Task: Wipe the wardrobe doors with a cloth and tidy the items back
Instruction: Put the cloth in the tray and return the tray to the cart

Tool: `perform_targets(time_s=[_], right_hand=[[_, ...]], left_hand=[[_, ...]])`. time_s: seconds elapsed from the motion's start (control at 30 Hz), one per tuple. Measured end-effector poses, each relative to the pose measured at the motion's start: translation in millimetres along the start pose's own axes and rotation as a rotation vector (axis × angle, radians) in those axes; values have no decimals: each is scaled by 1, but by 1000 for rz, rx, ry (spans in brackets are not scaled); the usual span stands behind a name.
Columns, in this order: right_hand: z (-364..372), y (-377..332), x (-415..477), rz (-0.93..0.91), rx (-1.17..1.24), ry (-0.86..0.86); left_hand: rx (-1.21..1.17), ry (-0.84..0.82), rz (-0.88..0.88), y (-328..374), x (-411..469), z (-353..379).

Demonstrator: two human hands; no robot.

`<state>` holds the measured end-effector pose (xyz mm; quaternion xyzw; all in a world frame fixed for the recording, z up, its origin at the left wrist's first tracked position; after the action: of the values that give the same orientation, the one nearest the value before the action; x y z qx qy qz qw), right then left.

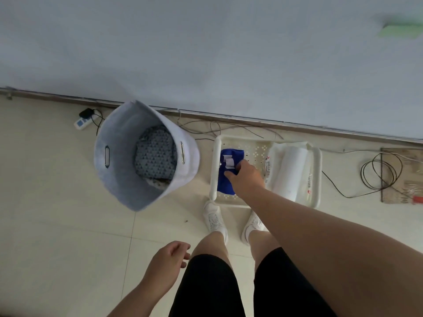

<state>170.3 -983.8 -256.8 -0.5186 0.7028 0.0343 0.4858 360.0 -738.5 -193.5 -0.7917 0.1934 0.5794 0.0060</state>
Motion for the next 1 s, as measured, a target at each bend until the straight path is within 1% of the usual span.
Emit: perform_targets(time_s=[0.1, 0.2, 0.37, 0.53, 0.6, 0.67, 0.77, 0.83, 0.93, 1.0], right_hand=[[-12, 2, -8, -31, 3, -39], [-43, 7, -24, -29, 37, -29], [-124, 39, -59, 41, 114, 82], [-179, 90, -68, 155, 128, 245], [-185, 110, -66, 200, 147, 277], [-182, 123, -62, 228, 186, 253], [-168, 130, -52, 204, 227, 199], [-160, 130, -46, 181, 271, 213], [-151, 129, -39, 178, 391, 236], [-150, 127, -35, 171, 415, 247]], left_hand=[[10, 6, 32, 17, 2, -2], [39, 8, 99, 48, -3, -10], [86, 67, 221, 123, -8, -25], [180, 257, 334, 191, 1, -33], [136, 248, 324, 206, 10, -27], [112, 221, 308, 214, 20, -21], [100, 165, 298, 217, 36, -13], [69, 142, 292, 216, 48, -7], [-140, 83, 303, 213, 59, 2], [-250, 66, 306, 211, 61, 7]])
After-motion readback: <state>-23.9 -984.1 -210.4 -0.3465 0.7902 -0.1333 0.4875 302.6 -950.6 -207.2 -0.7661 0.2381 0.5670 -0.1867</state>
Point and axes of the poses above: each hand's wrist, its own x-axis towards the middle knuckle, its own z-axis out of the palm, y = z × x, the point moved 4 cm from there along x, towards the middle knuckle, and after that the axes turned 4 degrees about x, right-handed, at the moved point
